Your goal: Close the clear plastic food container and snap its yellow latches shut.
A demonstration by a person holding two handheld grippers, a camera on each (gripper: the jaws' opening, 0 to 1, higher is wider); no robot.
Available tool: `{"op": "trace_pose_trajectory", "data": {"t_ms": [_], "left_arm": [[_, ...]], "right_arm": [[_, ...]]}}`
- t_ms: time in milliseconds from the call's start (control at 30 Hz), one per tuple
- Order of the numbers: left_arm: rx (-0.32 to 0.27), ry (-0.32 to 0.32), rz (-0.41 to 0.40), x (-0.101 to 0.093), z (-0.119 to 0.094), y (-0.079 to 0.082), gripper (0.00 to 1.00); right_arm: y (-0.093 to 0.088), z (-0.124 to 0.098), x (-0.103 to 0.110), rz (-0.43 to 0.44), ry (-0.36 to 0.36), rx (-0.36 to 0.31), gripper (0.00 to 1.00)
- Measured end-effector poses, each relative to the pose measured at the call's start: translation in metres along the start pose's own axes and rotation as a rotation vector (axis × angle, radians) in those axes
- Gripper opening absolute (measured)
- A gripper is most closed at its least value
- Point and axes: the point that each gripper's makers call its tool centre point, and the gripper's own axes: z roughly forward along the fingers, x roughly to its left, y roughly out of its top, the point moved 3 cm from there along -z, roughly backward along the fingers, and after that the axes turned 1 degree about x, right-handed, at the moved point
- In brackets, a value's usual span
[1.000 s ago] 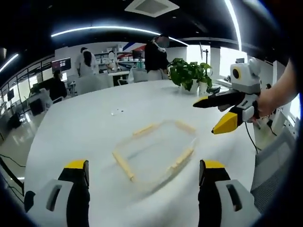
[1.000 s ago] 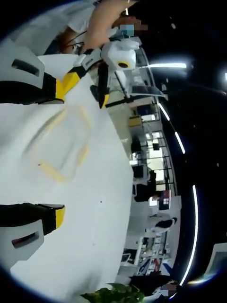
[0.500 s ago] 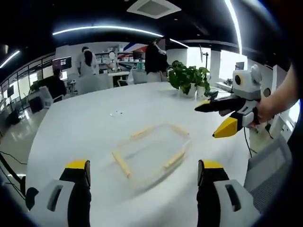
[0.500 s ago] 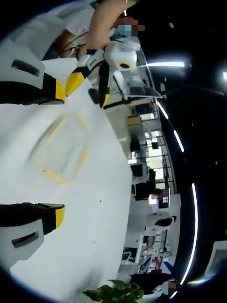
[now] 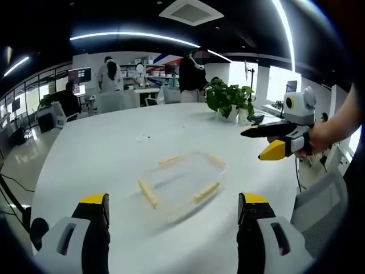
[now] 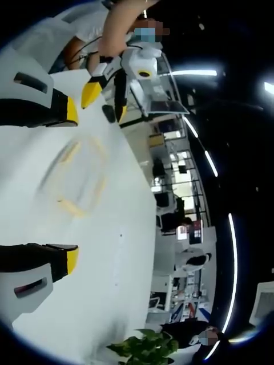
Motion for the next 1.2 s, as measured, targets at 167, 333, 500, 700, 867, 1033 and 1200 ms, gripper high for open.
{"op": "trace_pose_trajectory", "data": {"t_ms": [167, 333, 500, 700, 867, 1033, 1200], "left_arm": [[-0.009, 0.004, -0.013, 0.0, -0.004, 0.001, 0.94], [-0.023, 0.011, -0.031, 0.001, -0.011, -0.001, 0.94], [-0.043, 0.015, -0.037, -0.002, -0.019, 0.0, 0.93], [-0.053, 0.016, -0.04, -0.002, -0.026, -0.001, 0.93], [-0.076, 0.025, -0.064, -0.002, -0.036, 0.002, 0.93], [-0.06, 0.049, -0.093, 0.002, -0.045, -0.007, 0.91], [-0.079, 0.067, -0.112, -0.001, -0.055, -0.009, 0.91]], "right_arm": [[0.002, -0.005, 0.001, 0.023, -0.003, -0.019, 0.85], [0.004, -0.01, 0.003, 0.034, -0.009, -0.042, 0.85], [0.006, -0.018, 0.006, 0.053, -0.018, -0.065, 0.85], [0.008, -0.028, 0.014, 0.064, -0.014, -0.083, 0.85], [0.009, -0.034, 0.021, 0.082, -0.008, -0.103, 0.85], [0.01, -0.042, 0.025, 0.095, -0.007, -0.11, 0.85], [0.007, -0.05, 0.028, 0.09, -0.011, -0.109, 0.84]]}}
